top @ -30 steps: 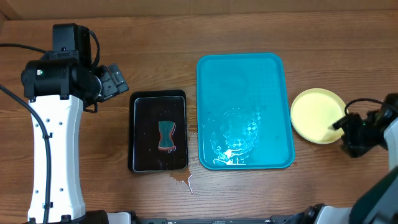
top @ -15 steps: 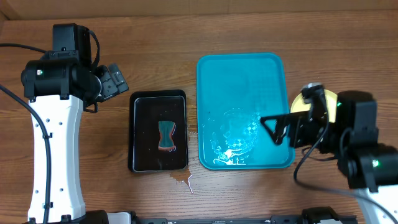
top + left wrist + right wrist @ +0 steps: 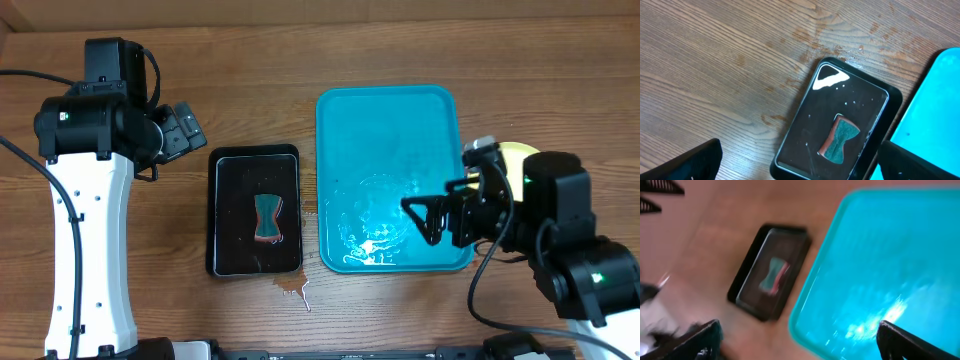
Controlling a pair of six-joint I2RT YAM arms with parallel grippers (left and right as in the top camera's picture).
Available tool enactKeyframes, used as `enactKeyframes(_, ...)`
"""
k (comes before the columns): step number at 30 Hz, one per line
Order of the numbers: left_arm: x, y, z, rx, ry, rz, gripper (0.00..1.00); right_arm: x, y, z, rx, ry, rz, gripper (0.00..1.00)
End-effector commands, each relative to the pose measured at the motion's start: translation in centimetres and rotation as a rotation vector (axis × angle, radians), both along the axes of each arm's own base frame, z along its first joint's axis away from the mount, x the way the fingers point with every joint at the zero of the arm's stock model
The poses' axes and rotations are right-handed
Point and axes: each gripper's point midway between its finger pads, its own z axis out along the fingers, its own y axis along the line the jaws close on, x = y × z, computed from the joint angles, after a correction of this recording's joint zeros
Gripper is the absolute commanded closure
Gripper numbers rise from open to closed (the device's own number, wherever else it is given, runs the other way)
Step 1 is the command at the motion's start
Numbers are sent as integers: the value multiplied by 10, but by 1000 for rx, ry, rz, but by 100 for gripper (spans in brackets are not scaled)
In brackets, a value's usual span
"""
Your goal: Clean dirty plates on tray and stack at the side
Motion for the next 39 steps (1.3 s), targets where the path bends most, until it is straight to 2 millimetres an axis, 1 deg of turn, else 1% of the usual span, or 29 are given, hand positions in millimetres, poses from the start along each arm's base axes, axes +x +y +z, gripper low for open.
enactKeyframes(1, 0, 4, 5, 19, -13, -8, 0, 10, -23, 34, -49, -208, -124, 0)
enactKeyframes(3, 0, 4, 5, 19, -13, -8, 0, 11, -33, 48, -53, -294, -175, 0)
enactKeyframes(5, 0, 4, 5, 19, -13, -8, 0, 8, -47, 56, -60, -379, -245, 0)
enactKeyframes(8, 0, 4, 5, 19, -13, -8, 0, 2, -62, 54, -53, -460, -311, 0)
enactKeyframes(10, 0, 4, 5, 19, -13, -8, 0, -3, -74, 46, -47, -514, -361, 0)
enactKeyframes(12, 0, 4, 5, 19, -13, -8, 0, -7, -86, 35, -47, -551, -408, 0)
enactKeyframes(14, 0, 4, 5, 19, -13, -8, 0, -10, -96, 20, -51, -574, -450, 0)
enactKeyframes(15, 0, 4, 5, 19, -13, -8, 0, -11, -102, 9, -54, -584, -475, 0)
enactKeyframes(17, 0, 4, 5, 19, -13, -8, 0, -13, -108, -4, -59, -593, -501, 0)
enactKeyframes(19, 0, 4, 5, 19, -13, -8, 0, -16, -111, -15, -57, -616, -515, 0)
enactKeyframes(24, 0, 4, 5, 19, -13, -8, 0, -18, -111, -31, -39, -706, -519, 0)
enactKeyframes(30, 0, 4, 5, 19, -13, -8, 0, -6, -111, -58, -35, -726, -518, 0)
enactKeyframes(36, 0, 4, 5, 19, -13, -8, 0, 2, -112, -68, -19, -799, -520, 0)
enactKeyframes(39, 0, 4, 5, 19, -13, -8, 0, 3, -114, -71, -27, -800, -533, 0)
